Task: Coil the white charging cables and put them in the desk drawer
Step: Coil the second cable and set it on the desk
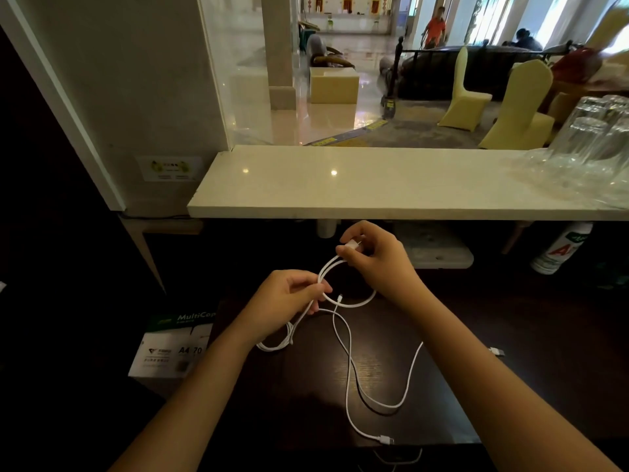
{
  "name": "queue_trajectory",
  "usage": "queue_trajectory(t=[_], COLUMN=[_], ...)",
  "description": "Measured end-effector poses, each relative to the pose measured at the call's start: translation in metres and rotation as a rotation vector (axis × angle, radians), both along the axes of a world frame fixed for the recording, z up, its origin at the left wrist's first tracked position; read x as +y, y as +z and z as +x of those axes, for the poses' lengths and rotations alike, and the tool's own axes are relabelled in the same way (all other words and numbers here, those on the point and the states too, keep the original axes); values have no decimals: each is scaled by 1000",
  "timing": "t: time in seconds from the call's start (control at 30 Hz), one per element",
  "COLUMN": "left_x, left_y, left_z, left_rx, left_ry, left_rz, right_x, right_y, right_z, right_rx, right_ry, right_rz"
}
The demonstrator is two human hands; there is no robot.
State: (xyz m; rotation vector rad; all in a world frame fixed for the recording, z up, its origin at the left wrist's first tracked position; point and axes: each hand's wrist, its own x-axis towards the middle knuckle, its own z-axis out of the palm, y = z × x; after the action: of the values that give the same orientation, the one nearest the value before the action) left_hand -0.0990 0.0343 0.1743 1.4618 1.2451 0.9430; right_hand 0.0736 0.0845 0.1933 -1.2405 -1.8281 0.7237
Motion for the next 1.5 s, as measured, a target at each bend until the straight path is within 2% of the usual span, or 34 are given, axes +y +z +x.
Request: queue_trajectory(t=[0.13,0.2,0.3,0.37,0.47,0.53,0.6,0.67,0.9,0.97,1.0,1.07,1.17,1.23,1.3,1.43,1.5], left_x=[1,1,3,4,3,1,-1,-3,-6,-6,-7,-7,-8,-9,-11,-14,-13], left_y=[2,4,3,2,1,0,1,1,1,3,5,7,7,6,5,8,9], left_z=[2,1,-4,-7,-11,-11,-8,-7,-6,-5,-6,-9,-15,-16,-14,-9,-8], left_rx=[-39,-87,-136,-134,-96,-29,24,44,91,103,106,114,106,62,31,65,62], left_ry=[42,103,168,196,185,150,138,150,106,88,72,37,-22,-29,-20,-72,-86], left_rz=[88,120,131,120,115,136,157,164,131,132,134,129,104,74,46,34,39], right_x=[-4,-7,-12,-15,-16,-15,-14,-18,-28,-29,-28,-28,-28,-28,-28,-26,-25], right_y=[-4,-4,-7,-6,-4,-5,-4,-1,-13,-16,-16,-13,-9,-6,-3,3,4], right_z=[-2,-3,-4,-2,-1,-3,-3,-3,-5,-5,-4,-2,0,1,2,2,1], right_rx=[-119,-173,-187,-32,404,588,665,559,-345,-481,-499,-417,-133,-42,-53,-328,-320], right_ry=[-83,-46,78,178,221,205,183,167,-29,-22,-7,40,96,105,143,192,191], right_rz=[44,37,-92,-279,-645,-783,-840,-749,237,448,480,386,97,-16,-92,-31,-21])
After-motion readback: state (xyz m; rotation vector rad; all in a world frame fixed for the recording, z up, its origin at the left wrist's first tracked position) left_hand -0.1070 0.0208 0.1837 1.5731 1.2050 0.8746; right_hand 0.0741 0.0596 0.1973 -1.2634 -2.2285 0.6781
